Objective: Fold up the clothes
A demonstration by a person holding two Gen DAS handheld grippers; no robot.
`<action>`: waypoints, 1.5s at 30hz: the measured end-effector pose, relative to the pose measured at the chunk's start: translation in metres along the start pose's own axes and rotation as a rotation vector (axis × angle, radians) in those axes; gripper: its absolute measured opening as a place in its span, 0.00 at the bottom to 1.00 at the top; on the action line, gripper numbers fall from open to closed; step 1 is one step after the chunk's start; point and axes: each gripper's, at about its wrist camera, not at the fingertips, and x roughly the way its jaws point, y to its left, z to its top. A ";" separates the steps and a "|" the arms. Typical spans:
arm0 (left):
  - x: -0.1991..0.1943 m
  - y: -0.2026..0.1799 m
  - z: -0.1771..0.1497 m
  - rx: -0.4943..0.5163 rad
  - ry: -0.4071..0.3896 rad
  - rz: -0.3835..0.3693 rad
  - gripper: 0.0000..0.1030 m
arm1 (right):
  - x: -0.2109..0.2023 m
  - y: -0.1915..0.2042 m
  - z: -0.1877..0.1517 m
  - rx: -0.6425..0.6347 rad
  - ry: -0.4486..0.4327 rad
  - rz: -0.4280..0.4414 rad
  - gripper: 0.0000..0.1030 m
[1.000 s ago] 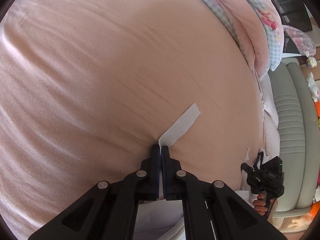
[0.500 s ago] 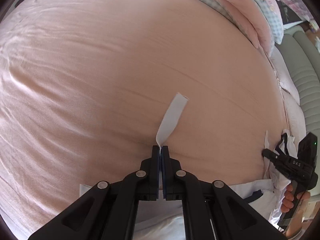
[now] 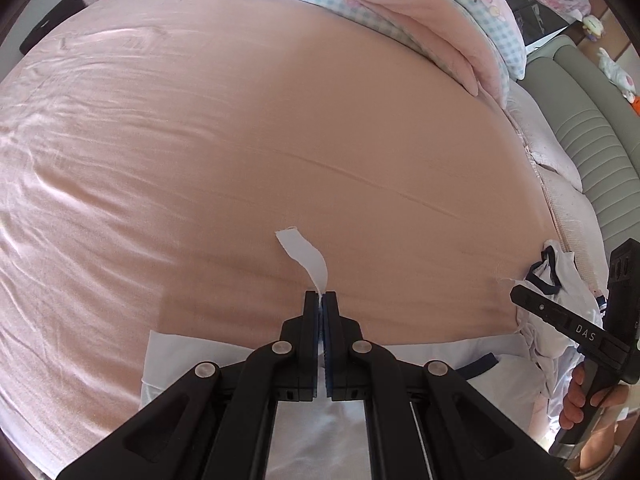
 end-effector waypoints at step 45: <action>-0.067 -0.010 -0.068 0.329 -0.205 -0.132 0.03 | -0.027 0.091 -0.120 -0.734 -0.149 -0.210 0.01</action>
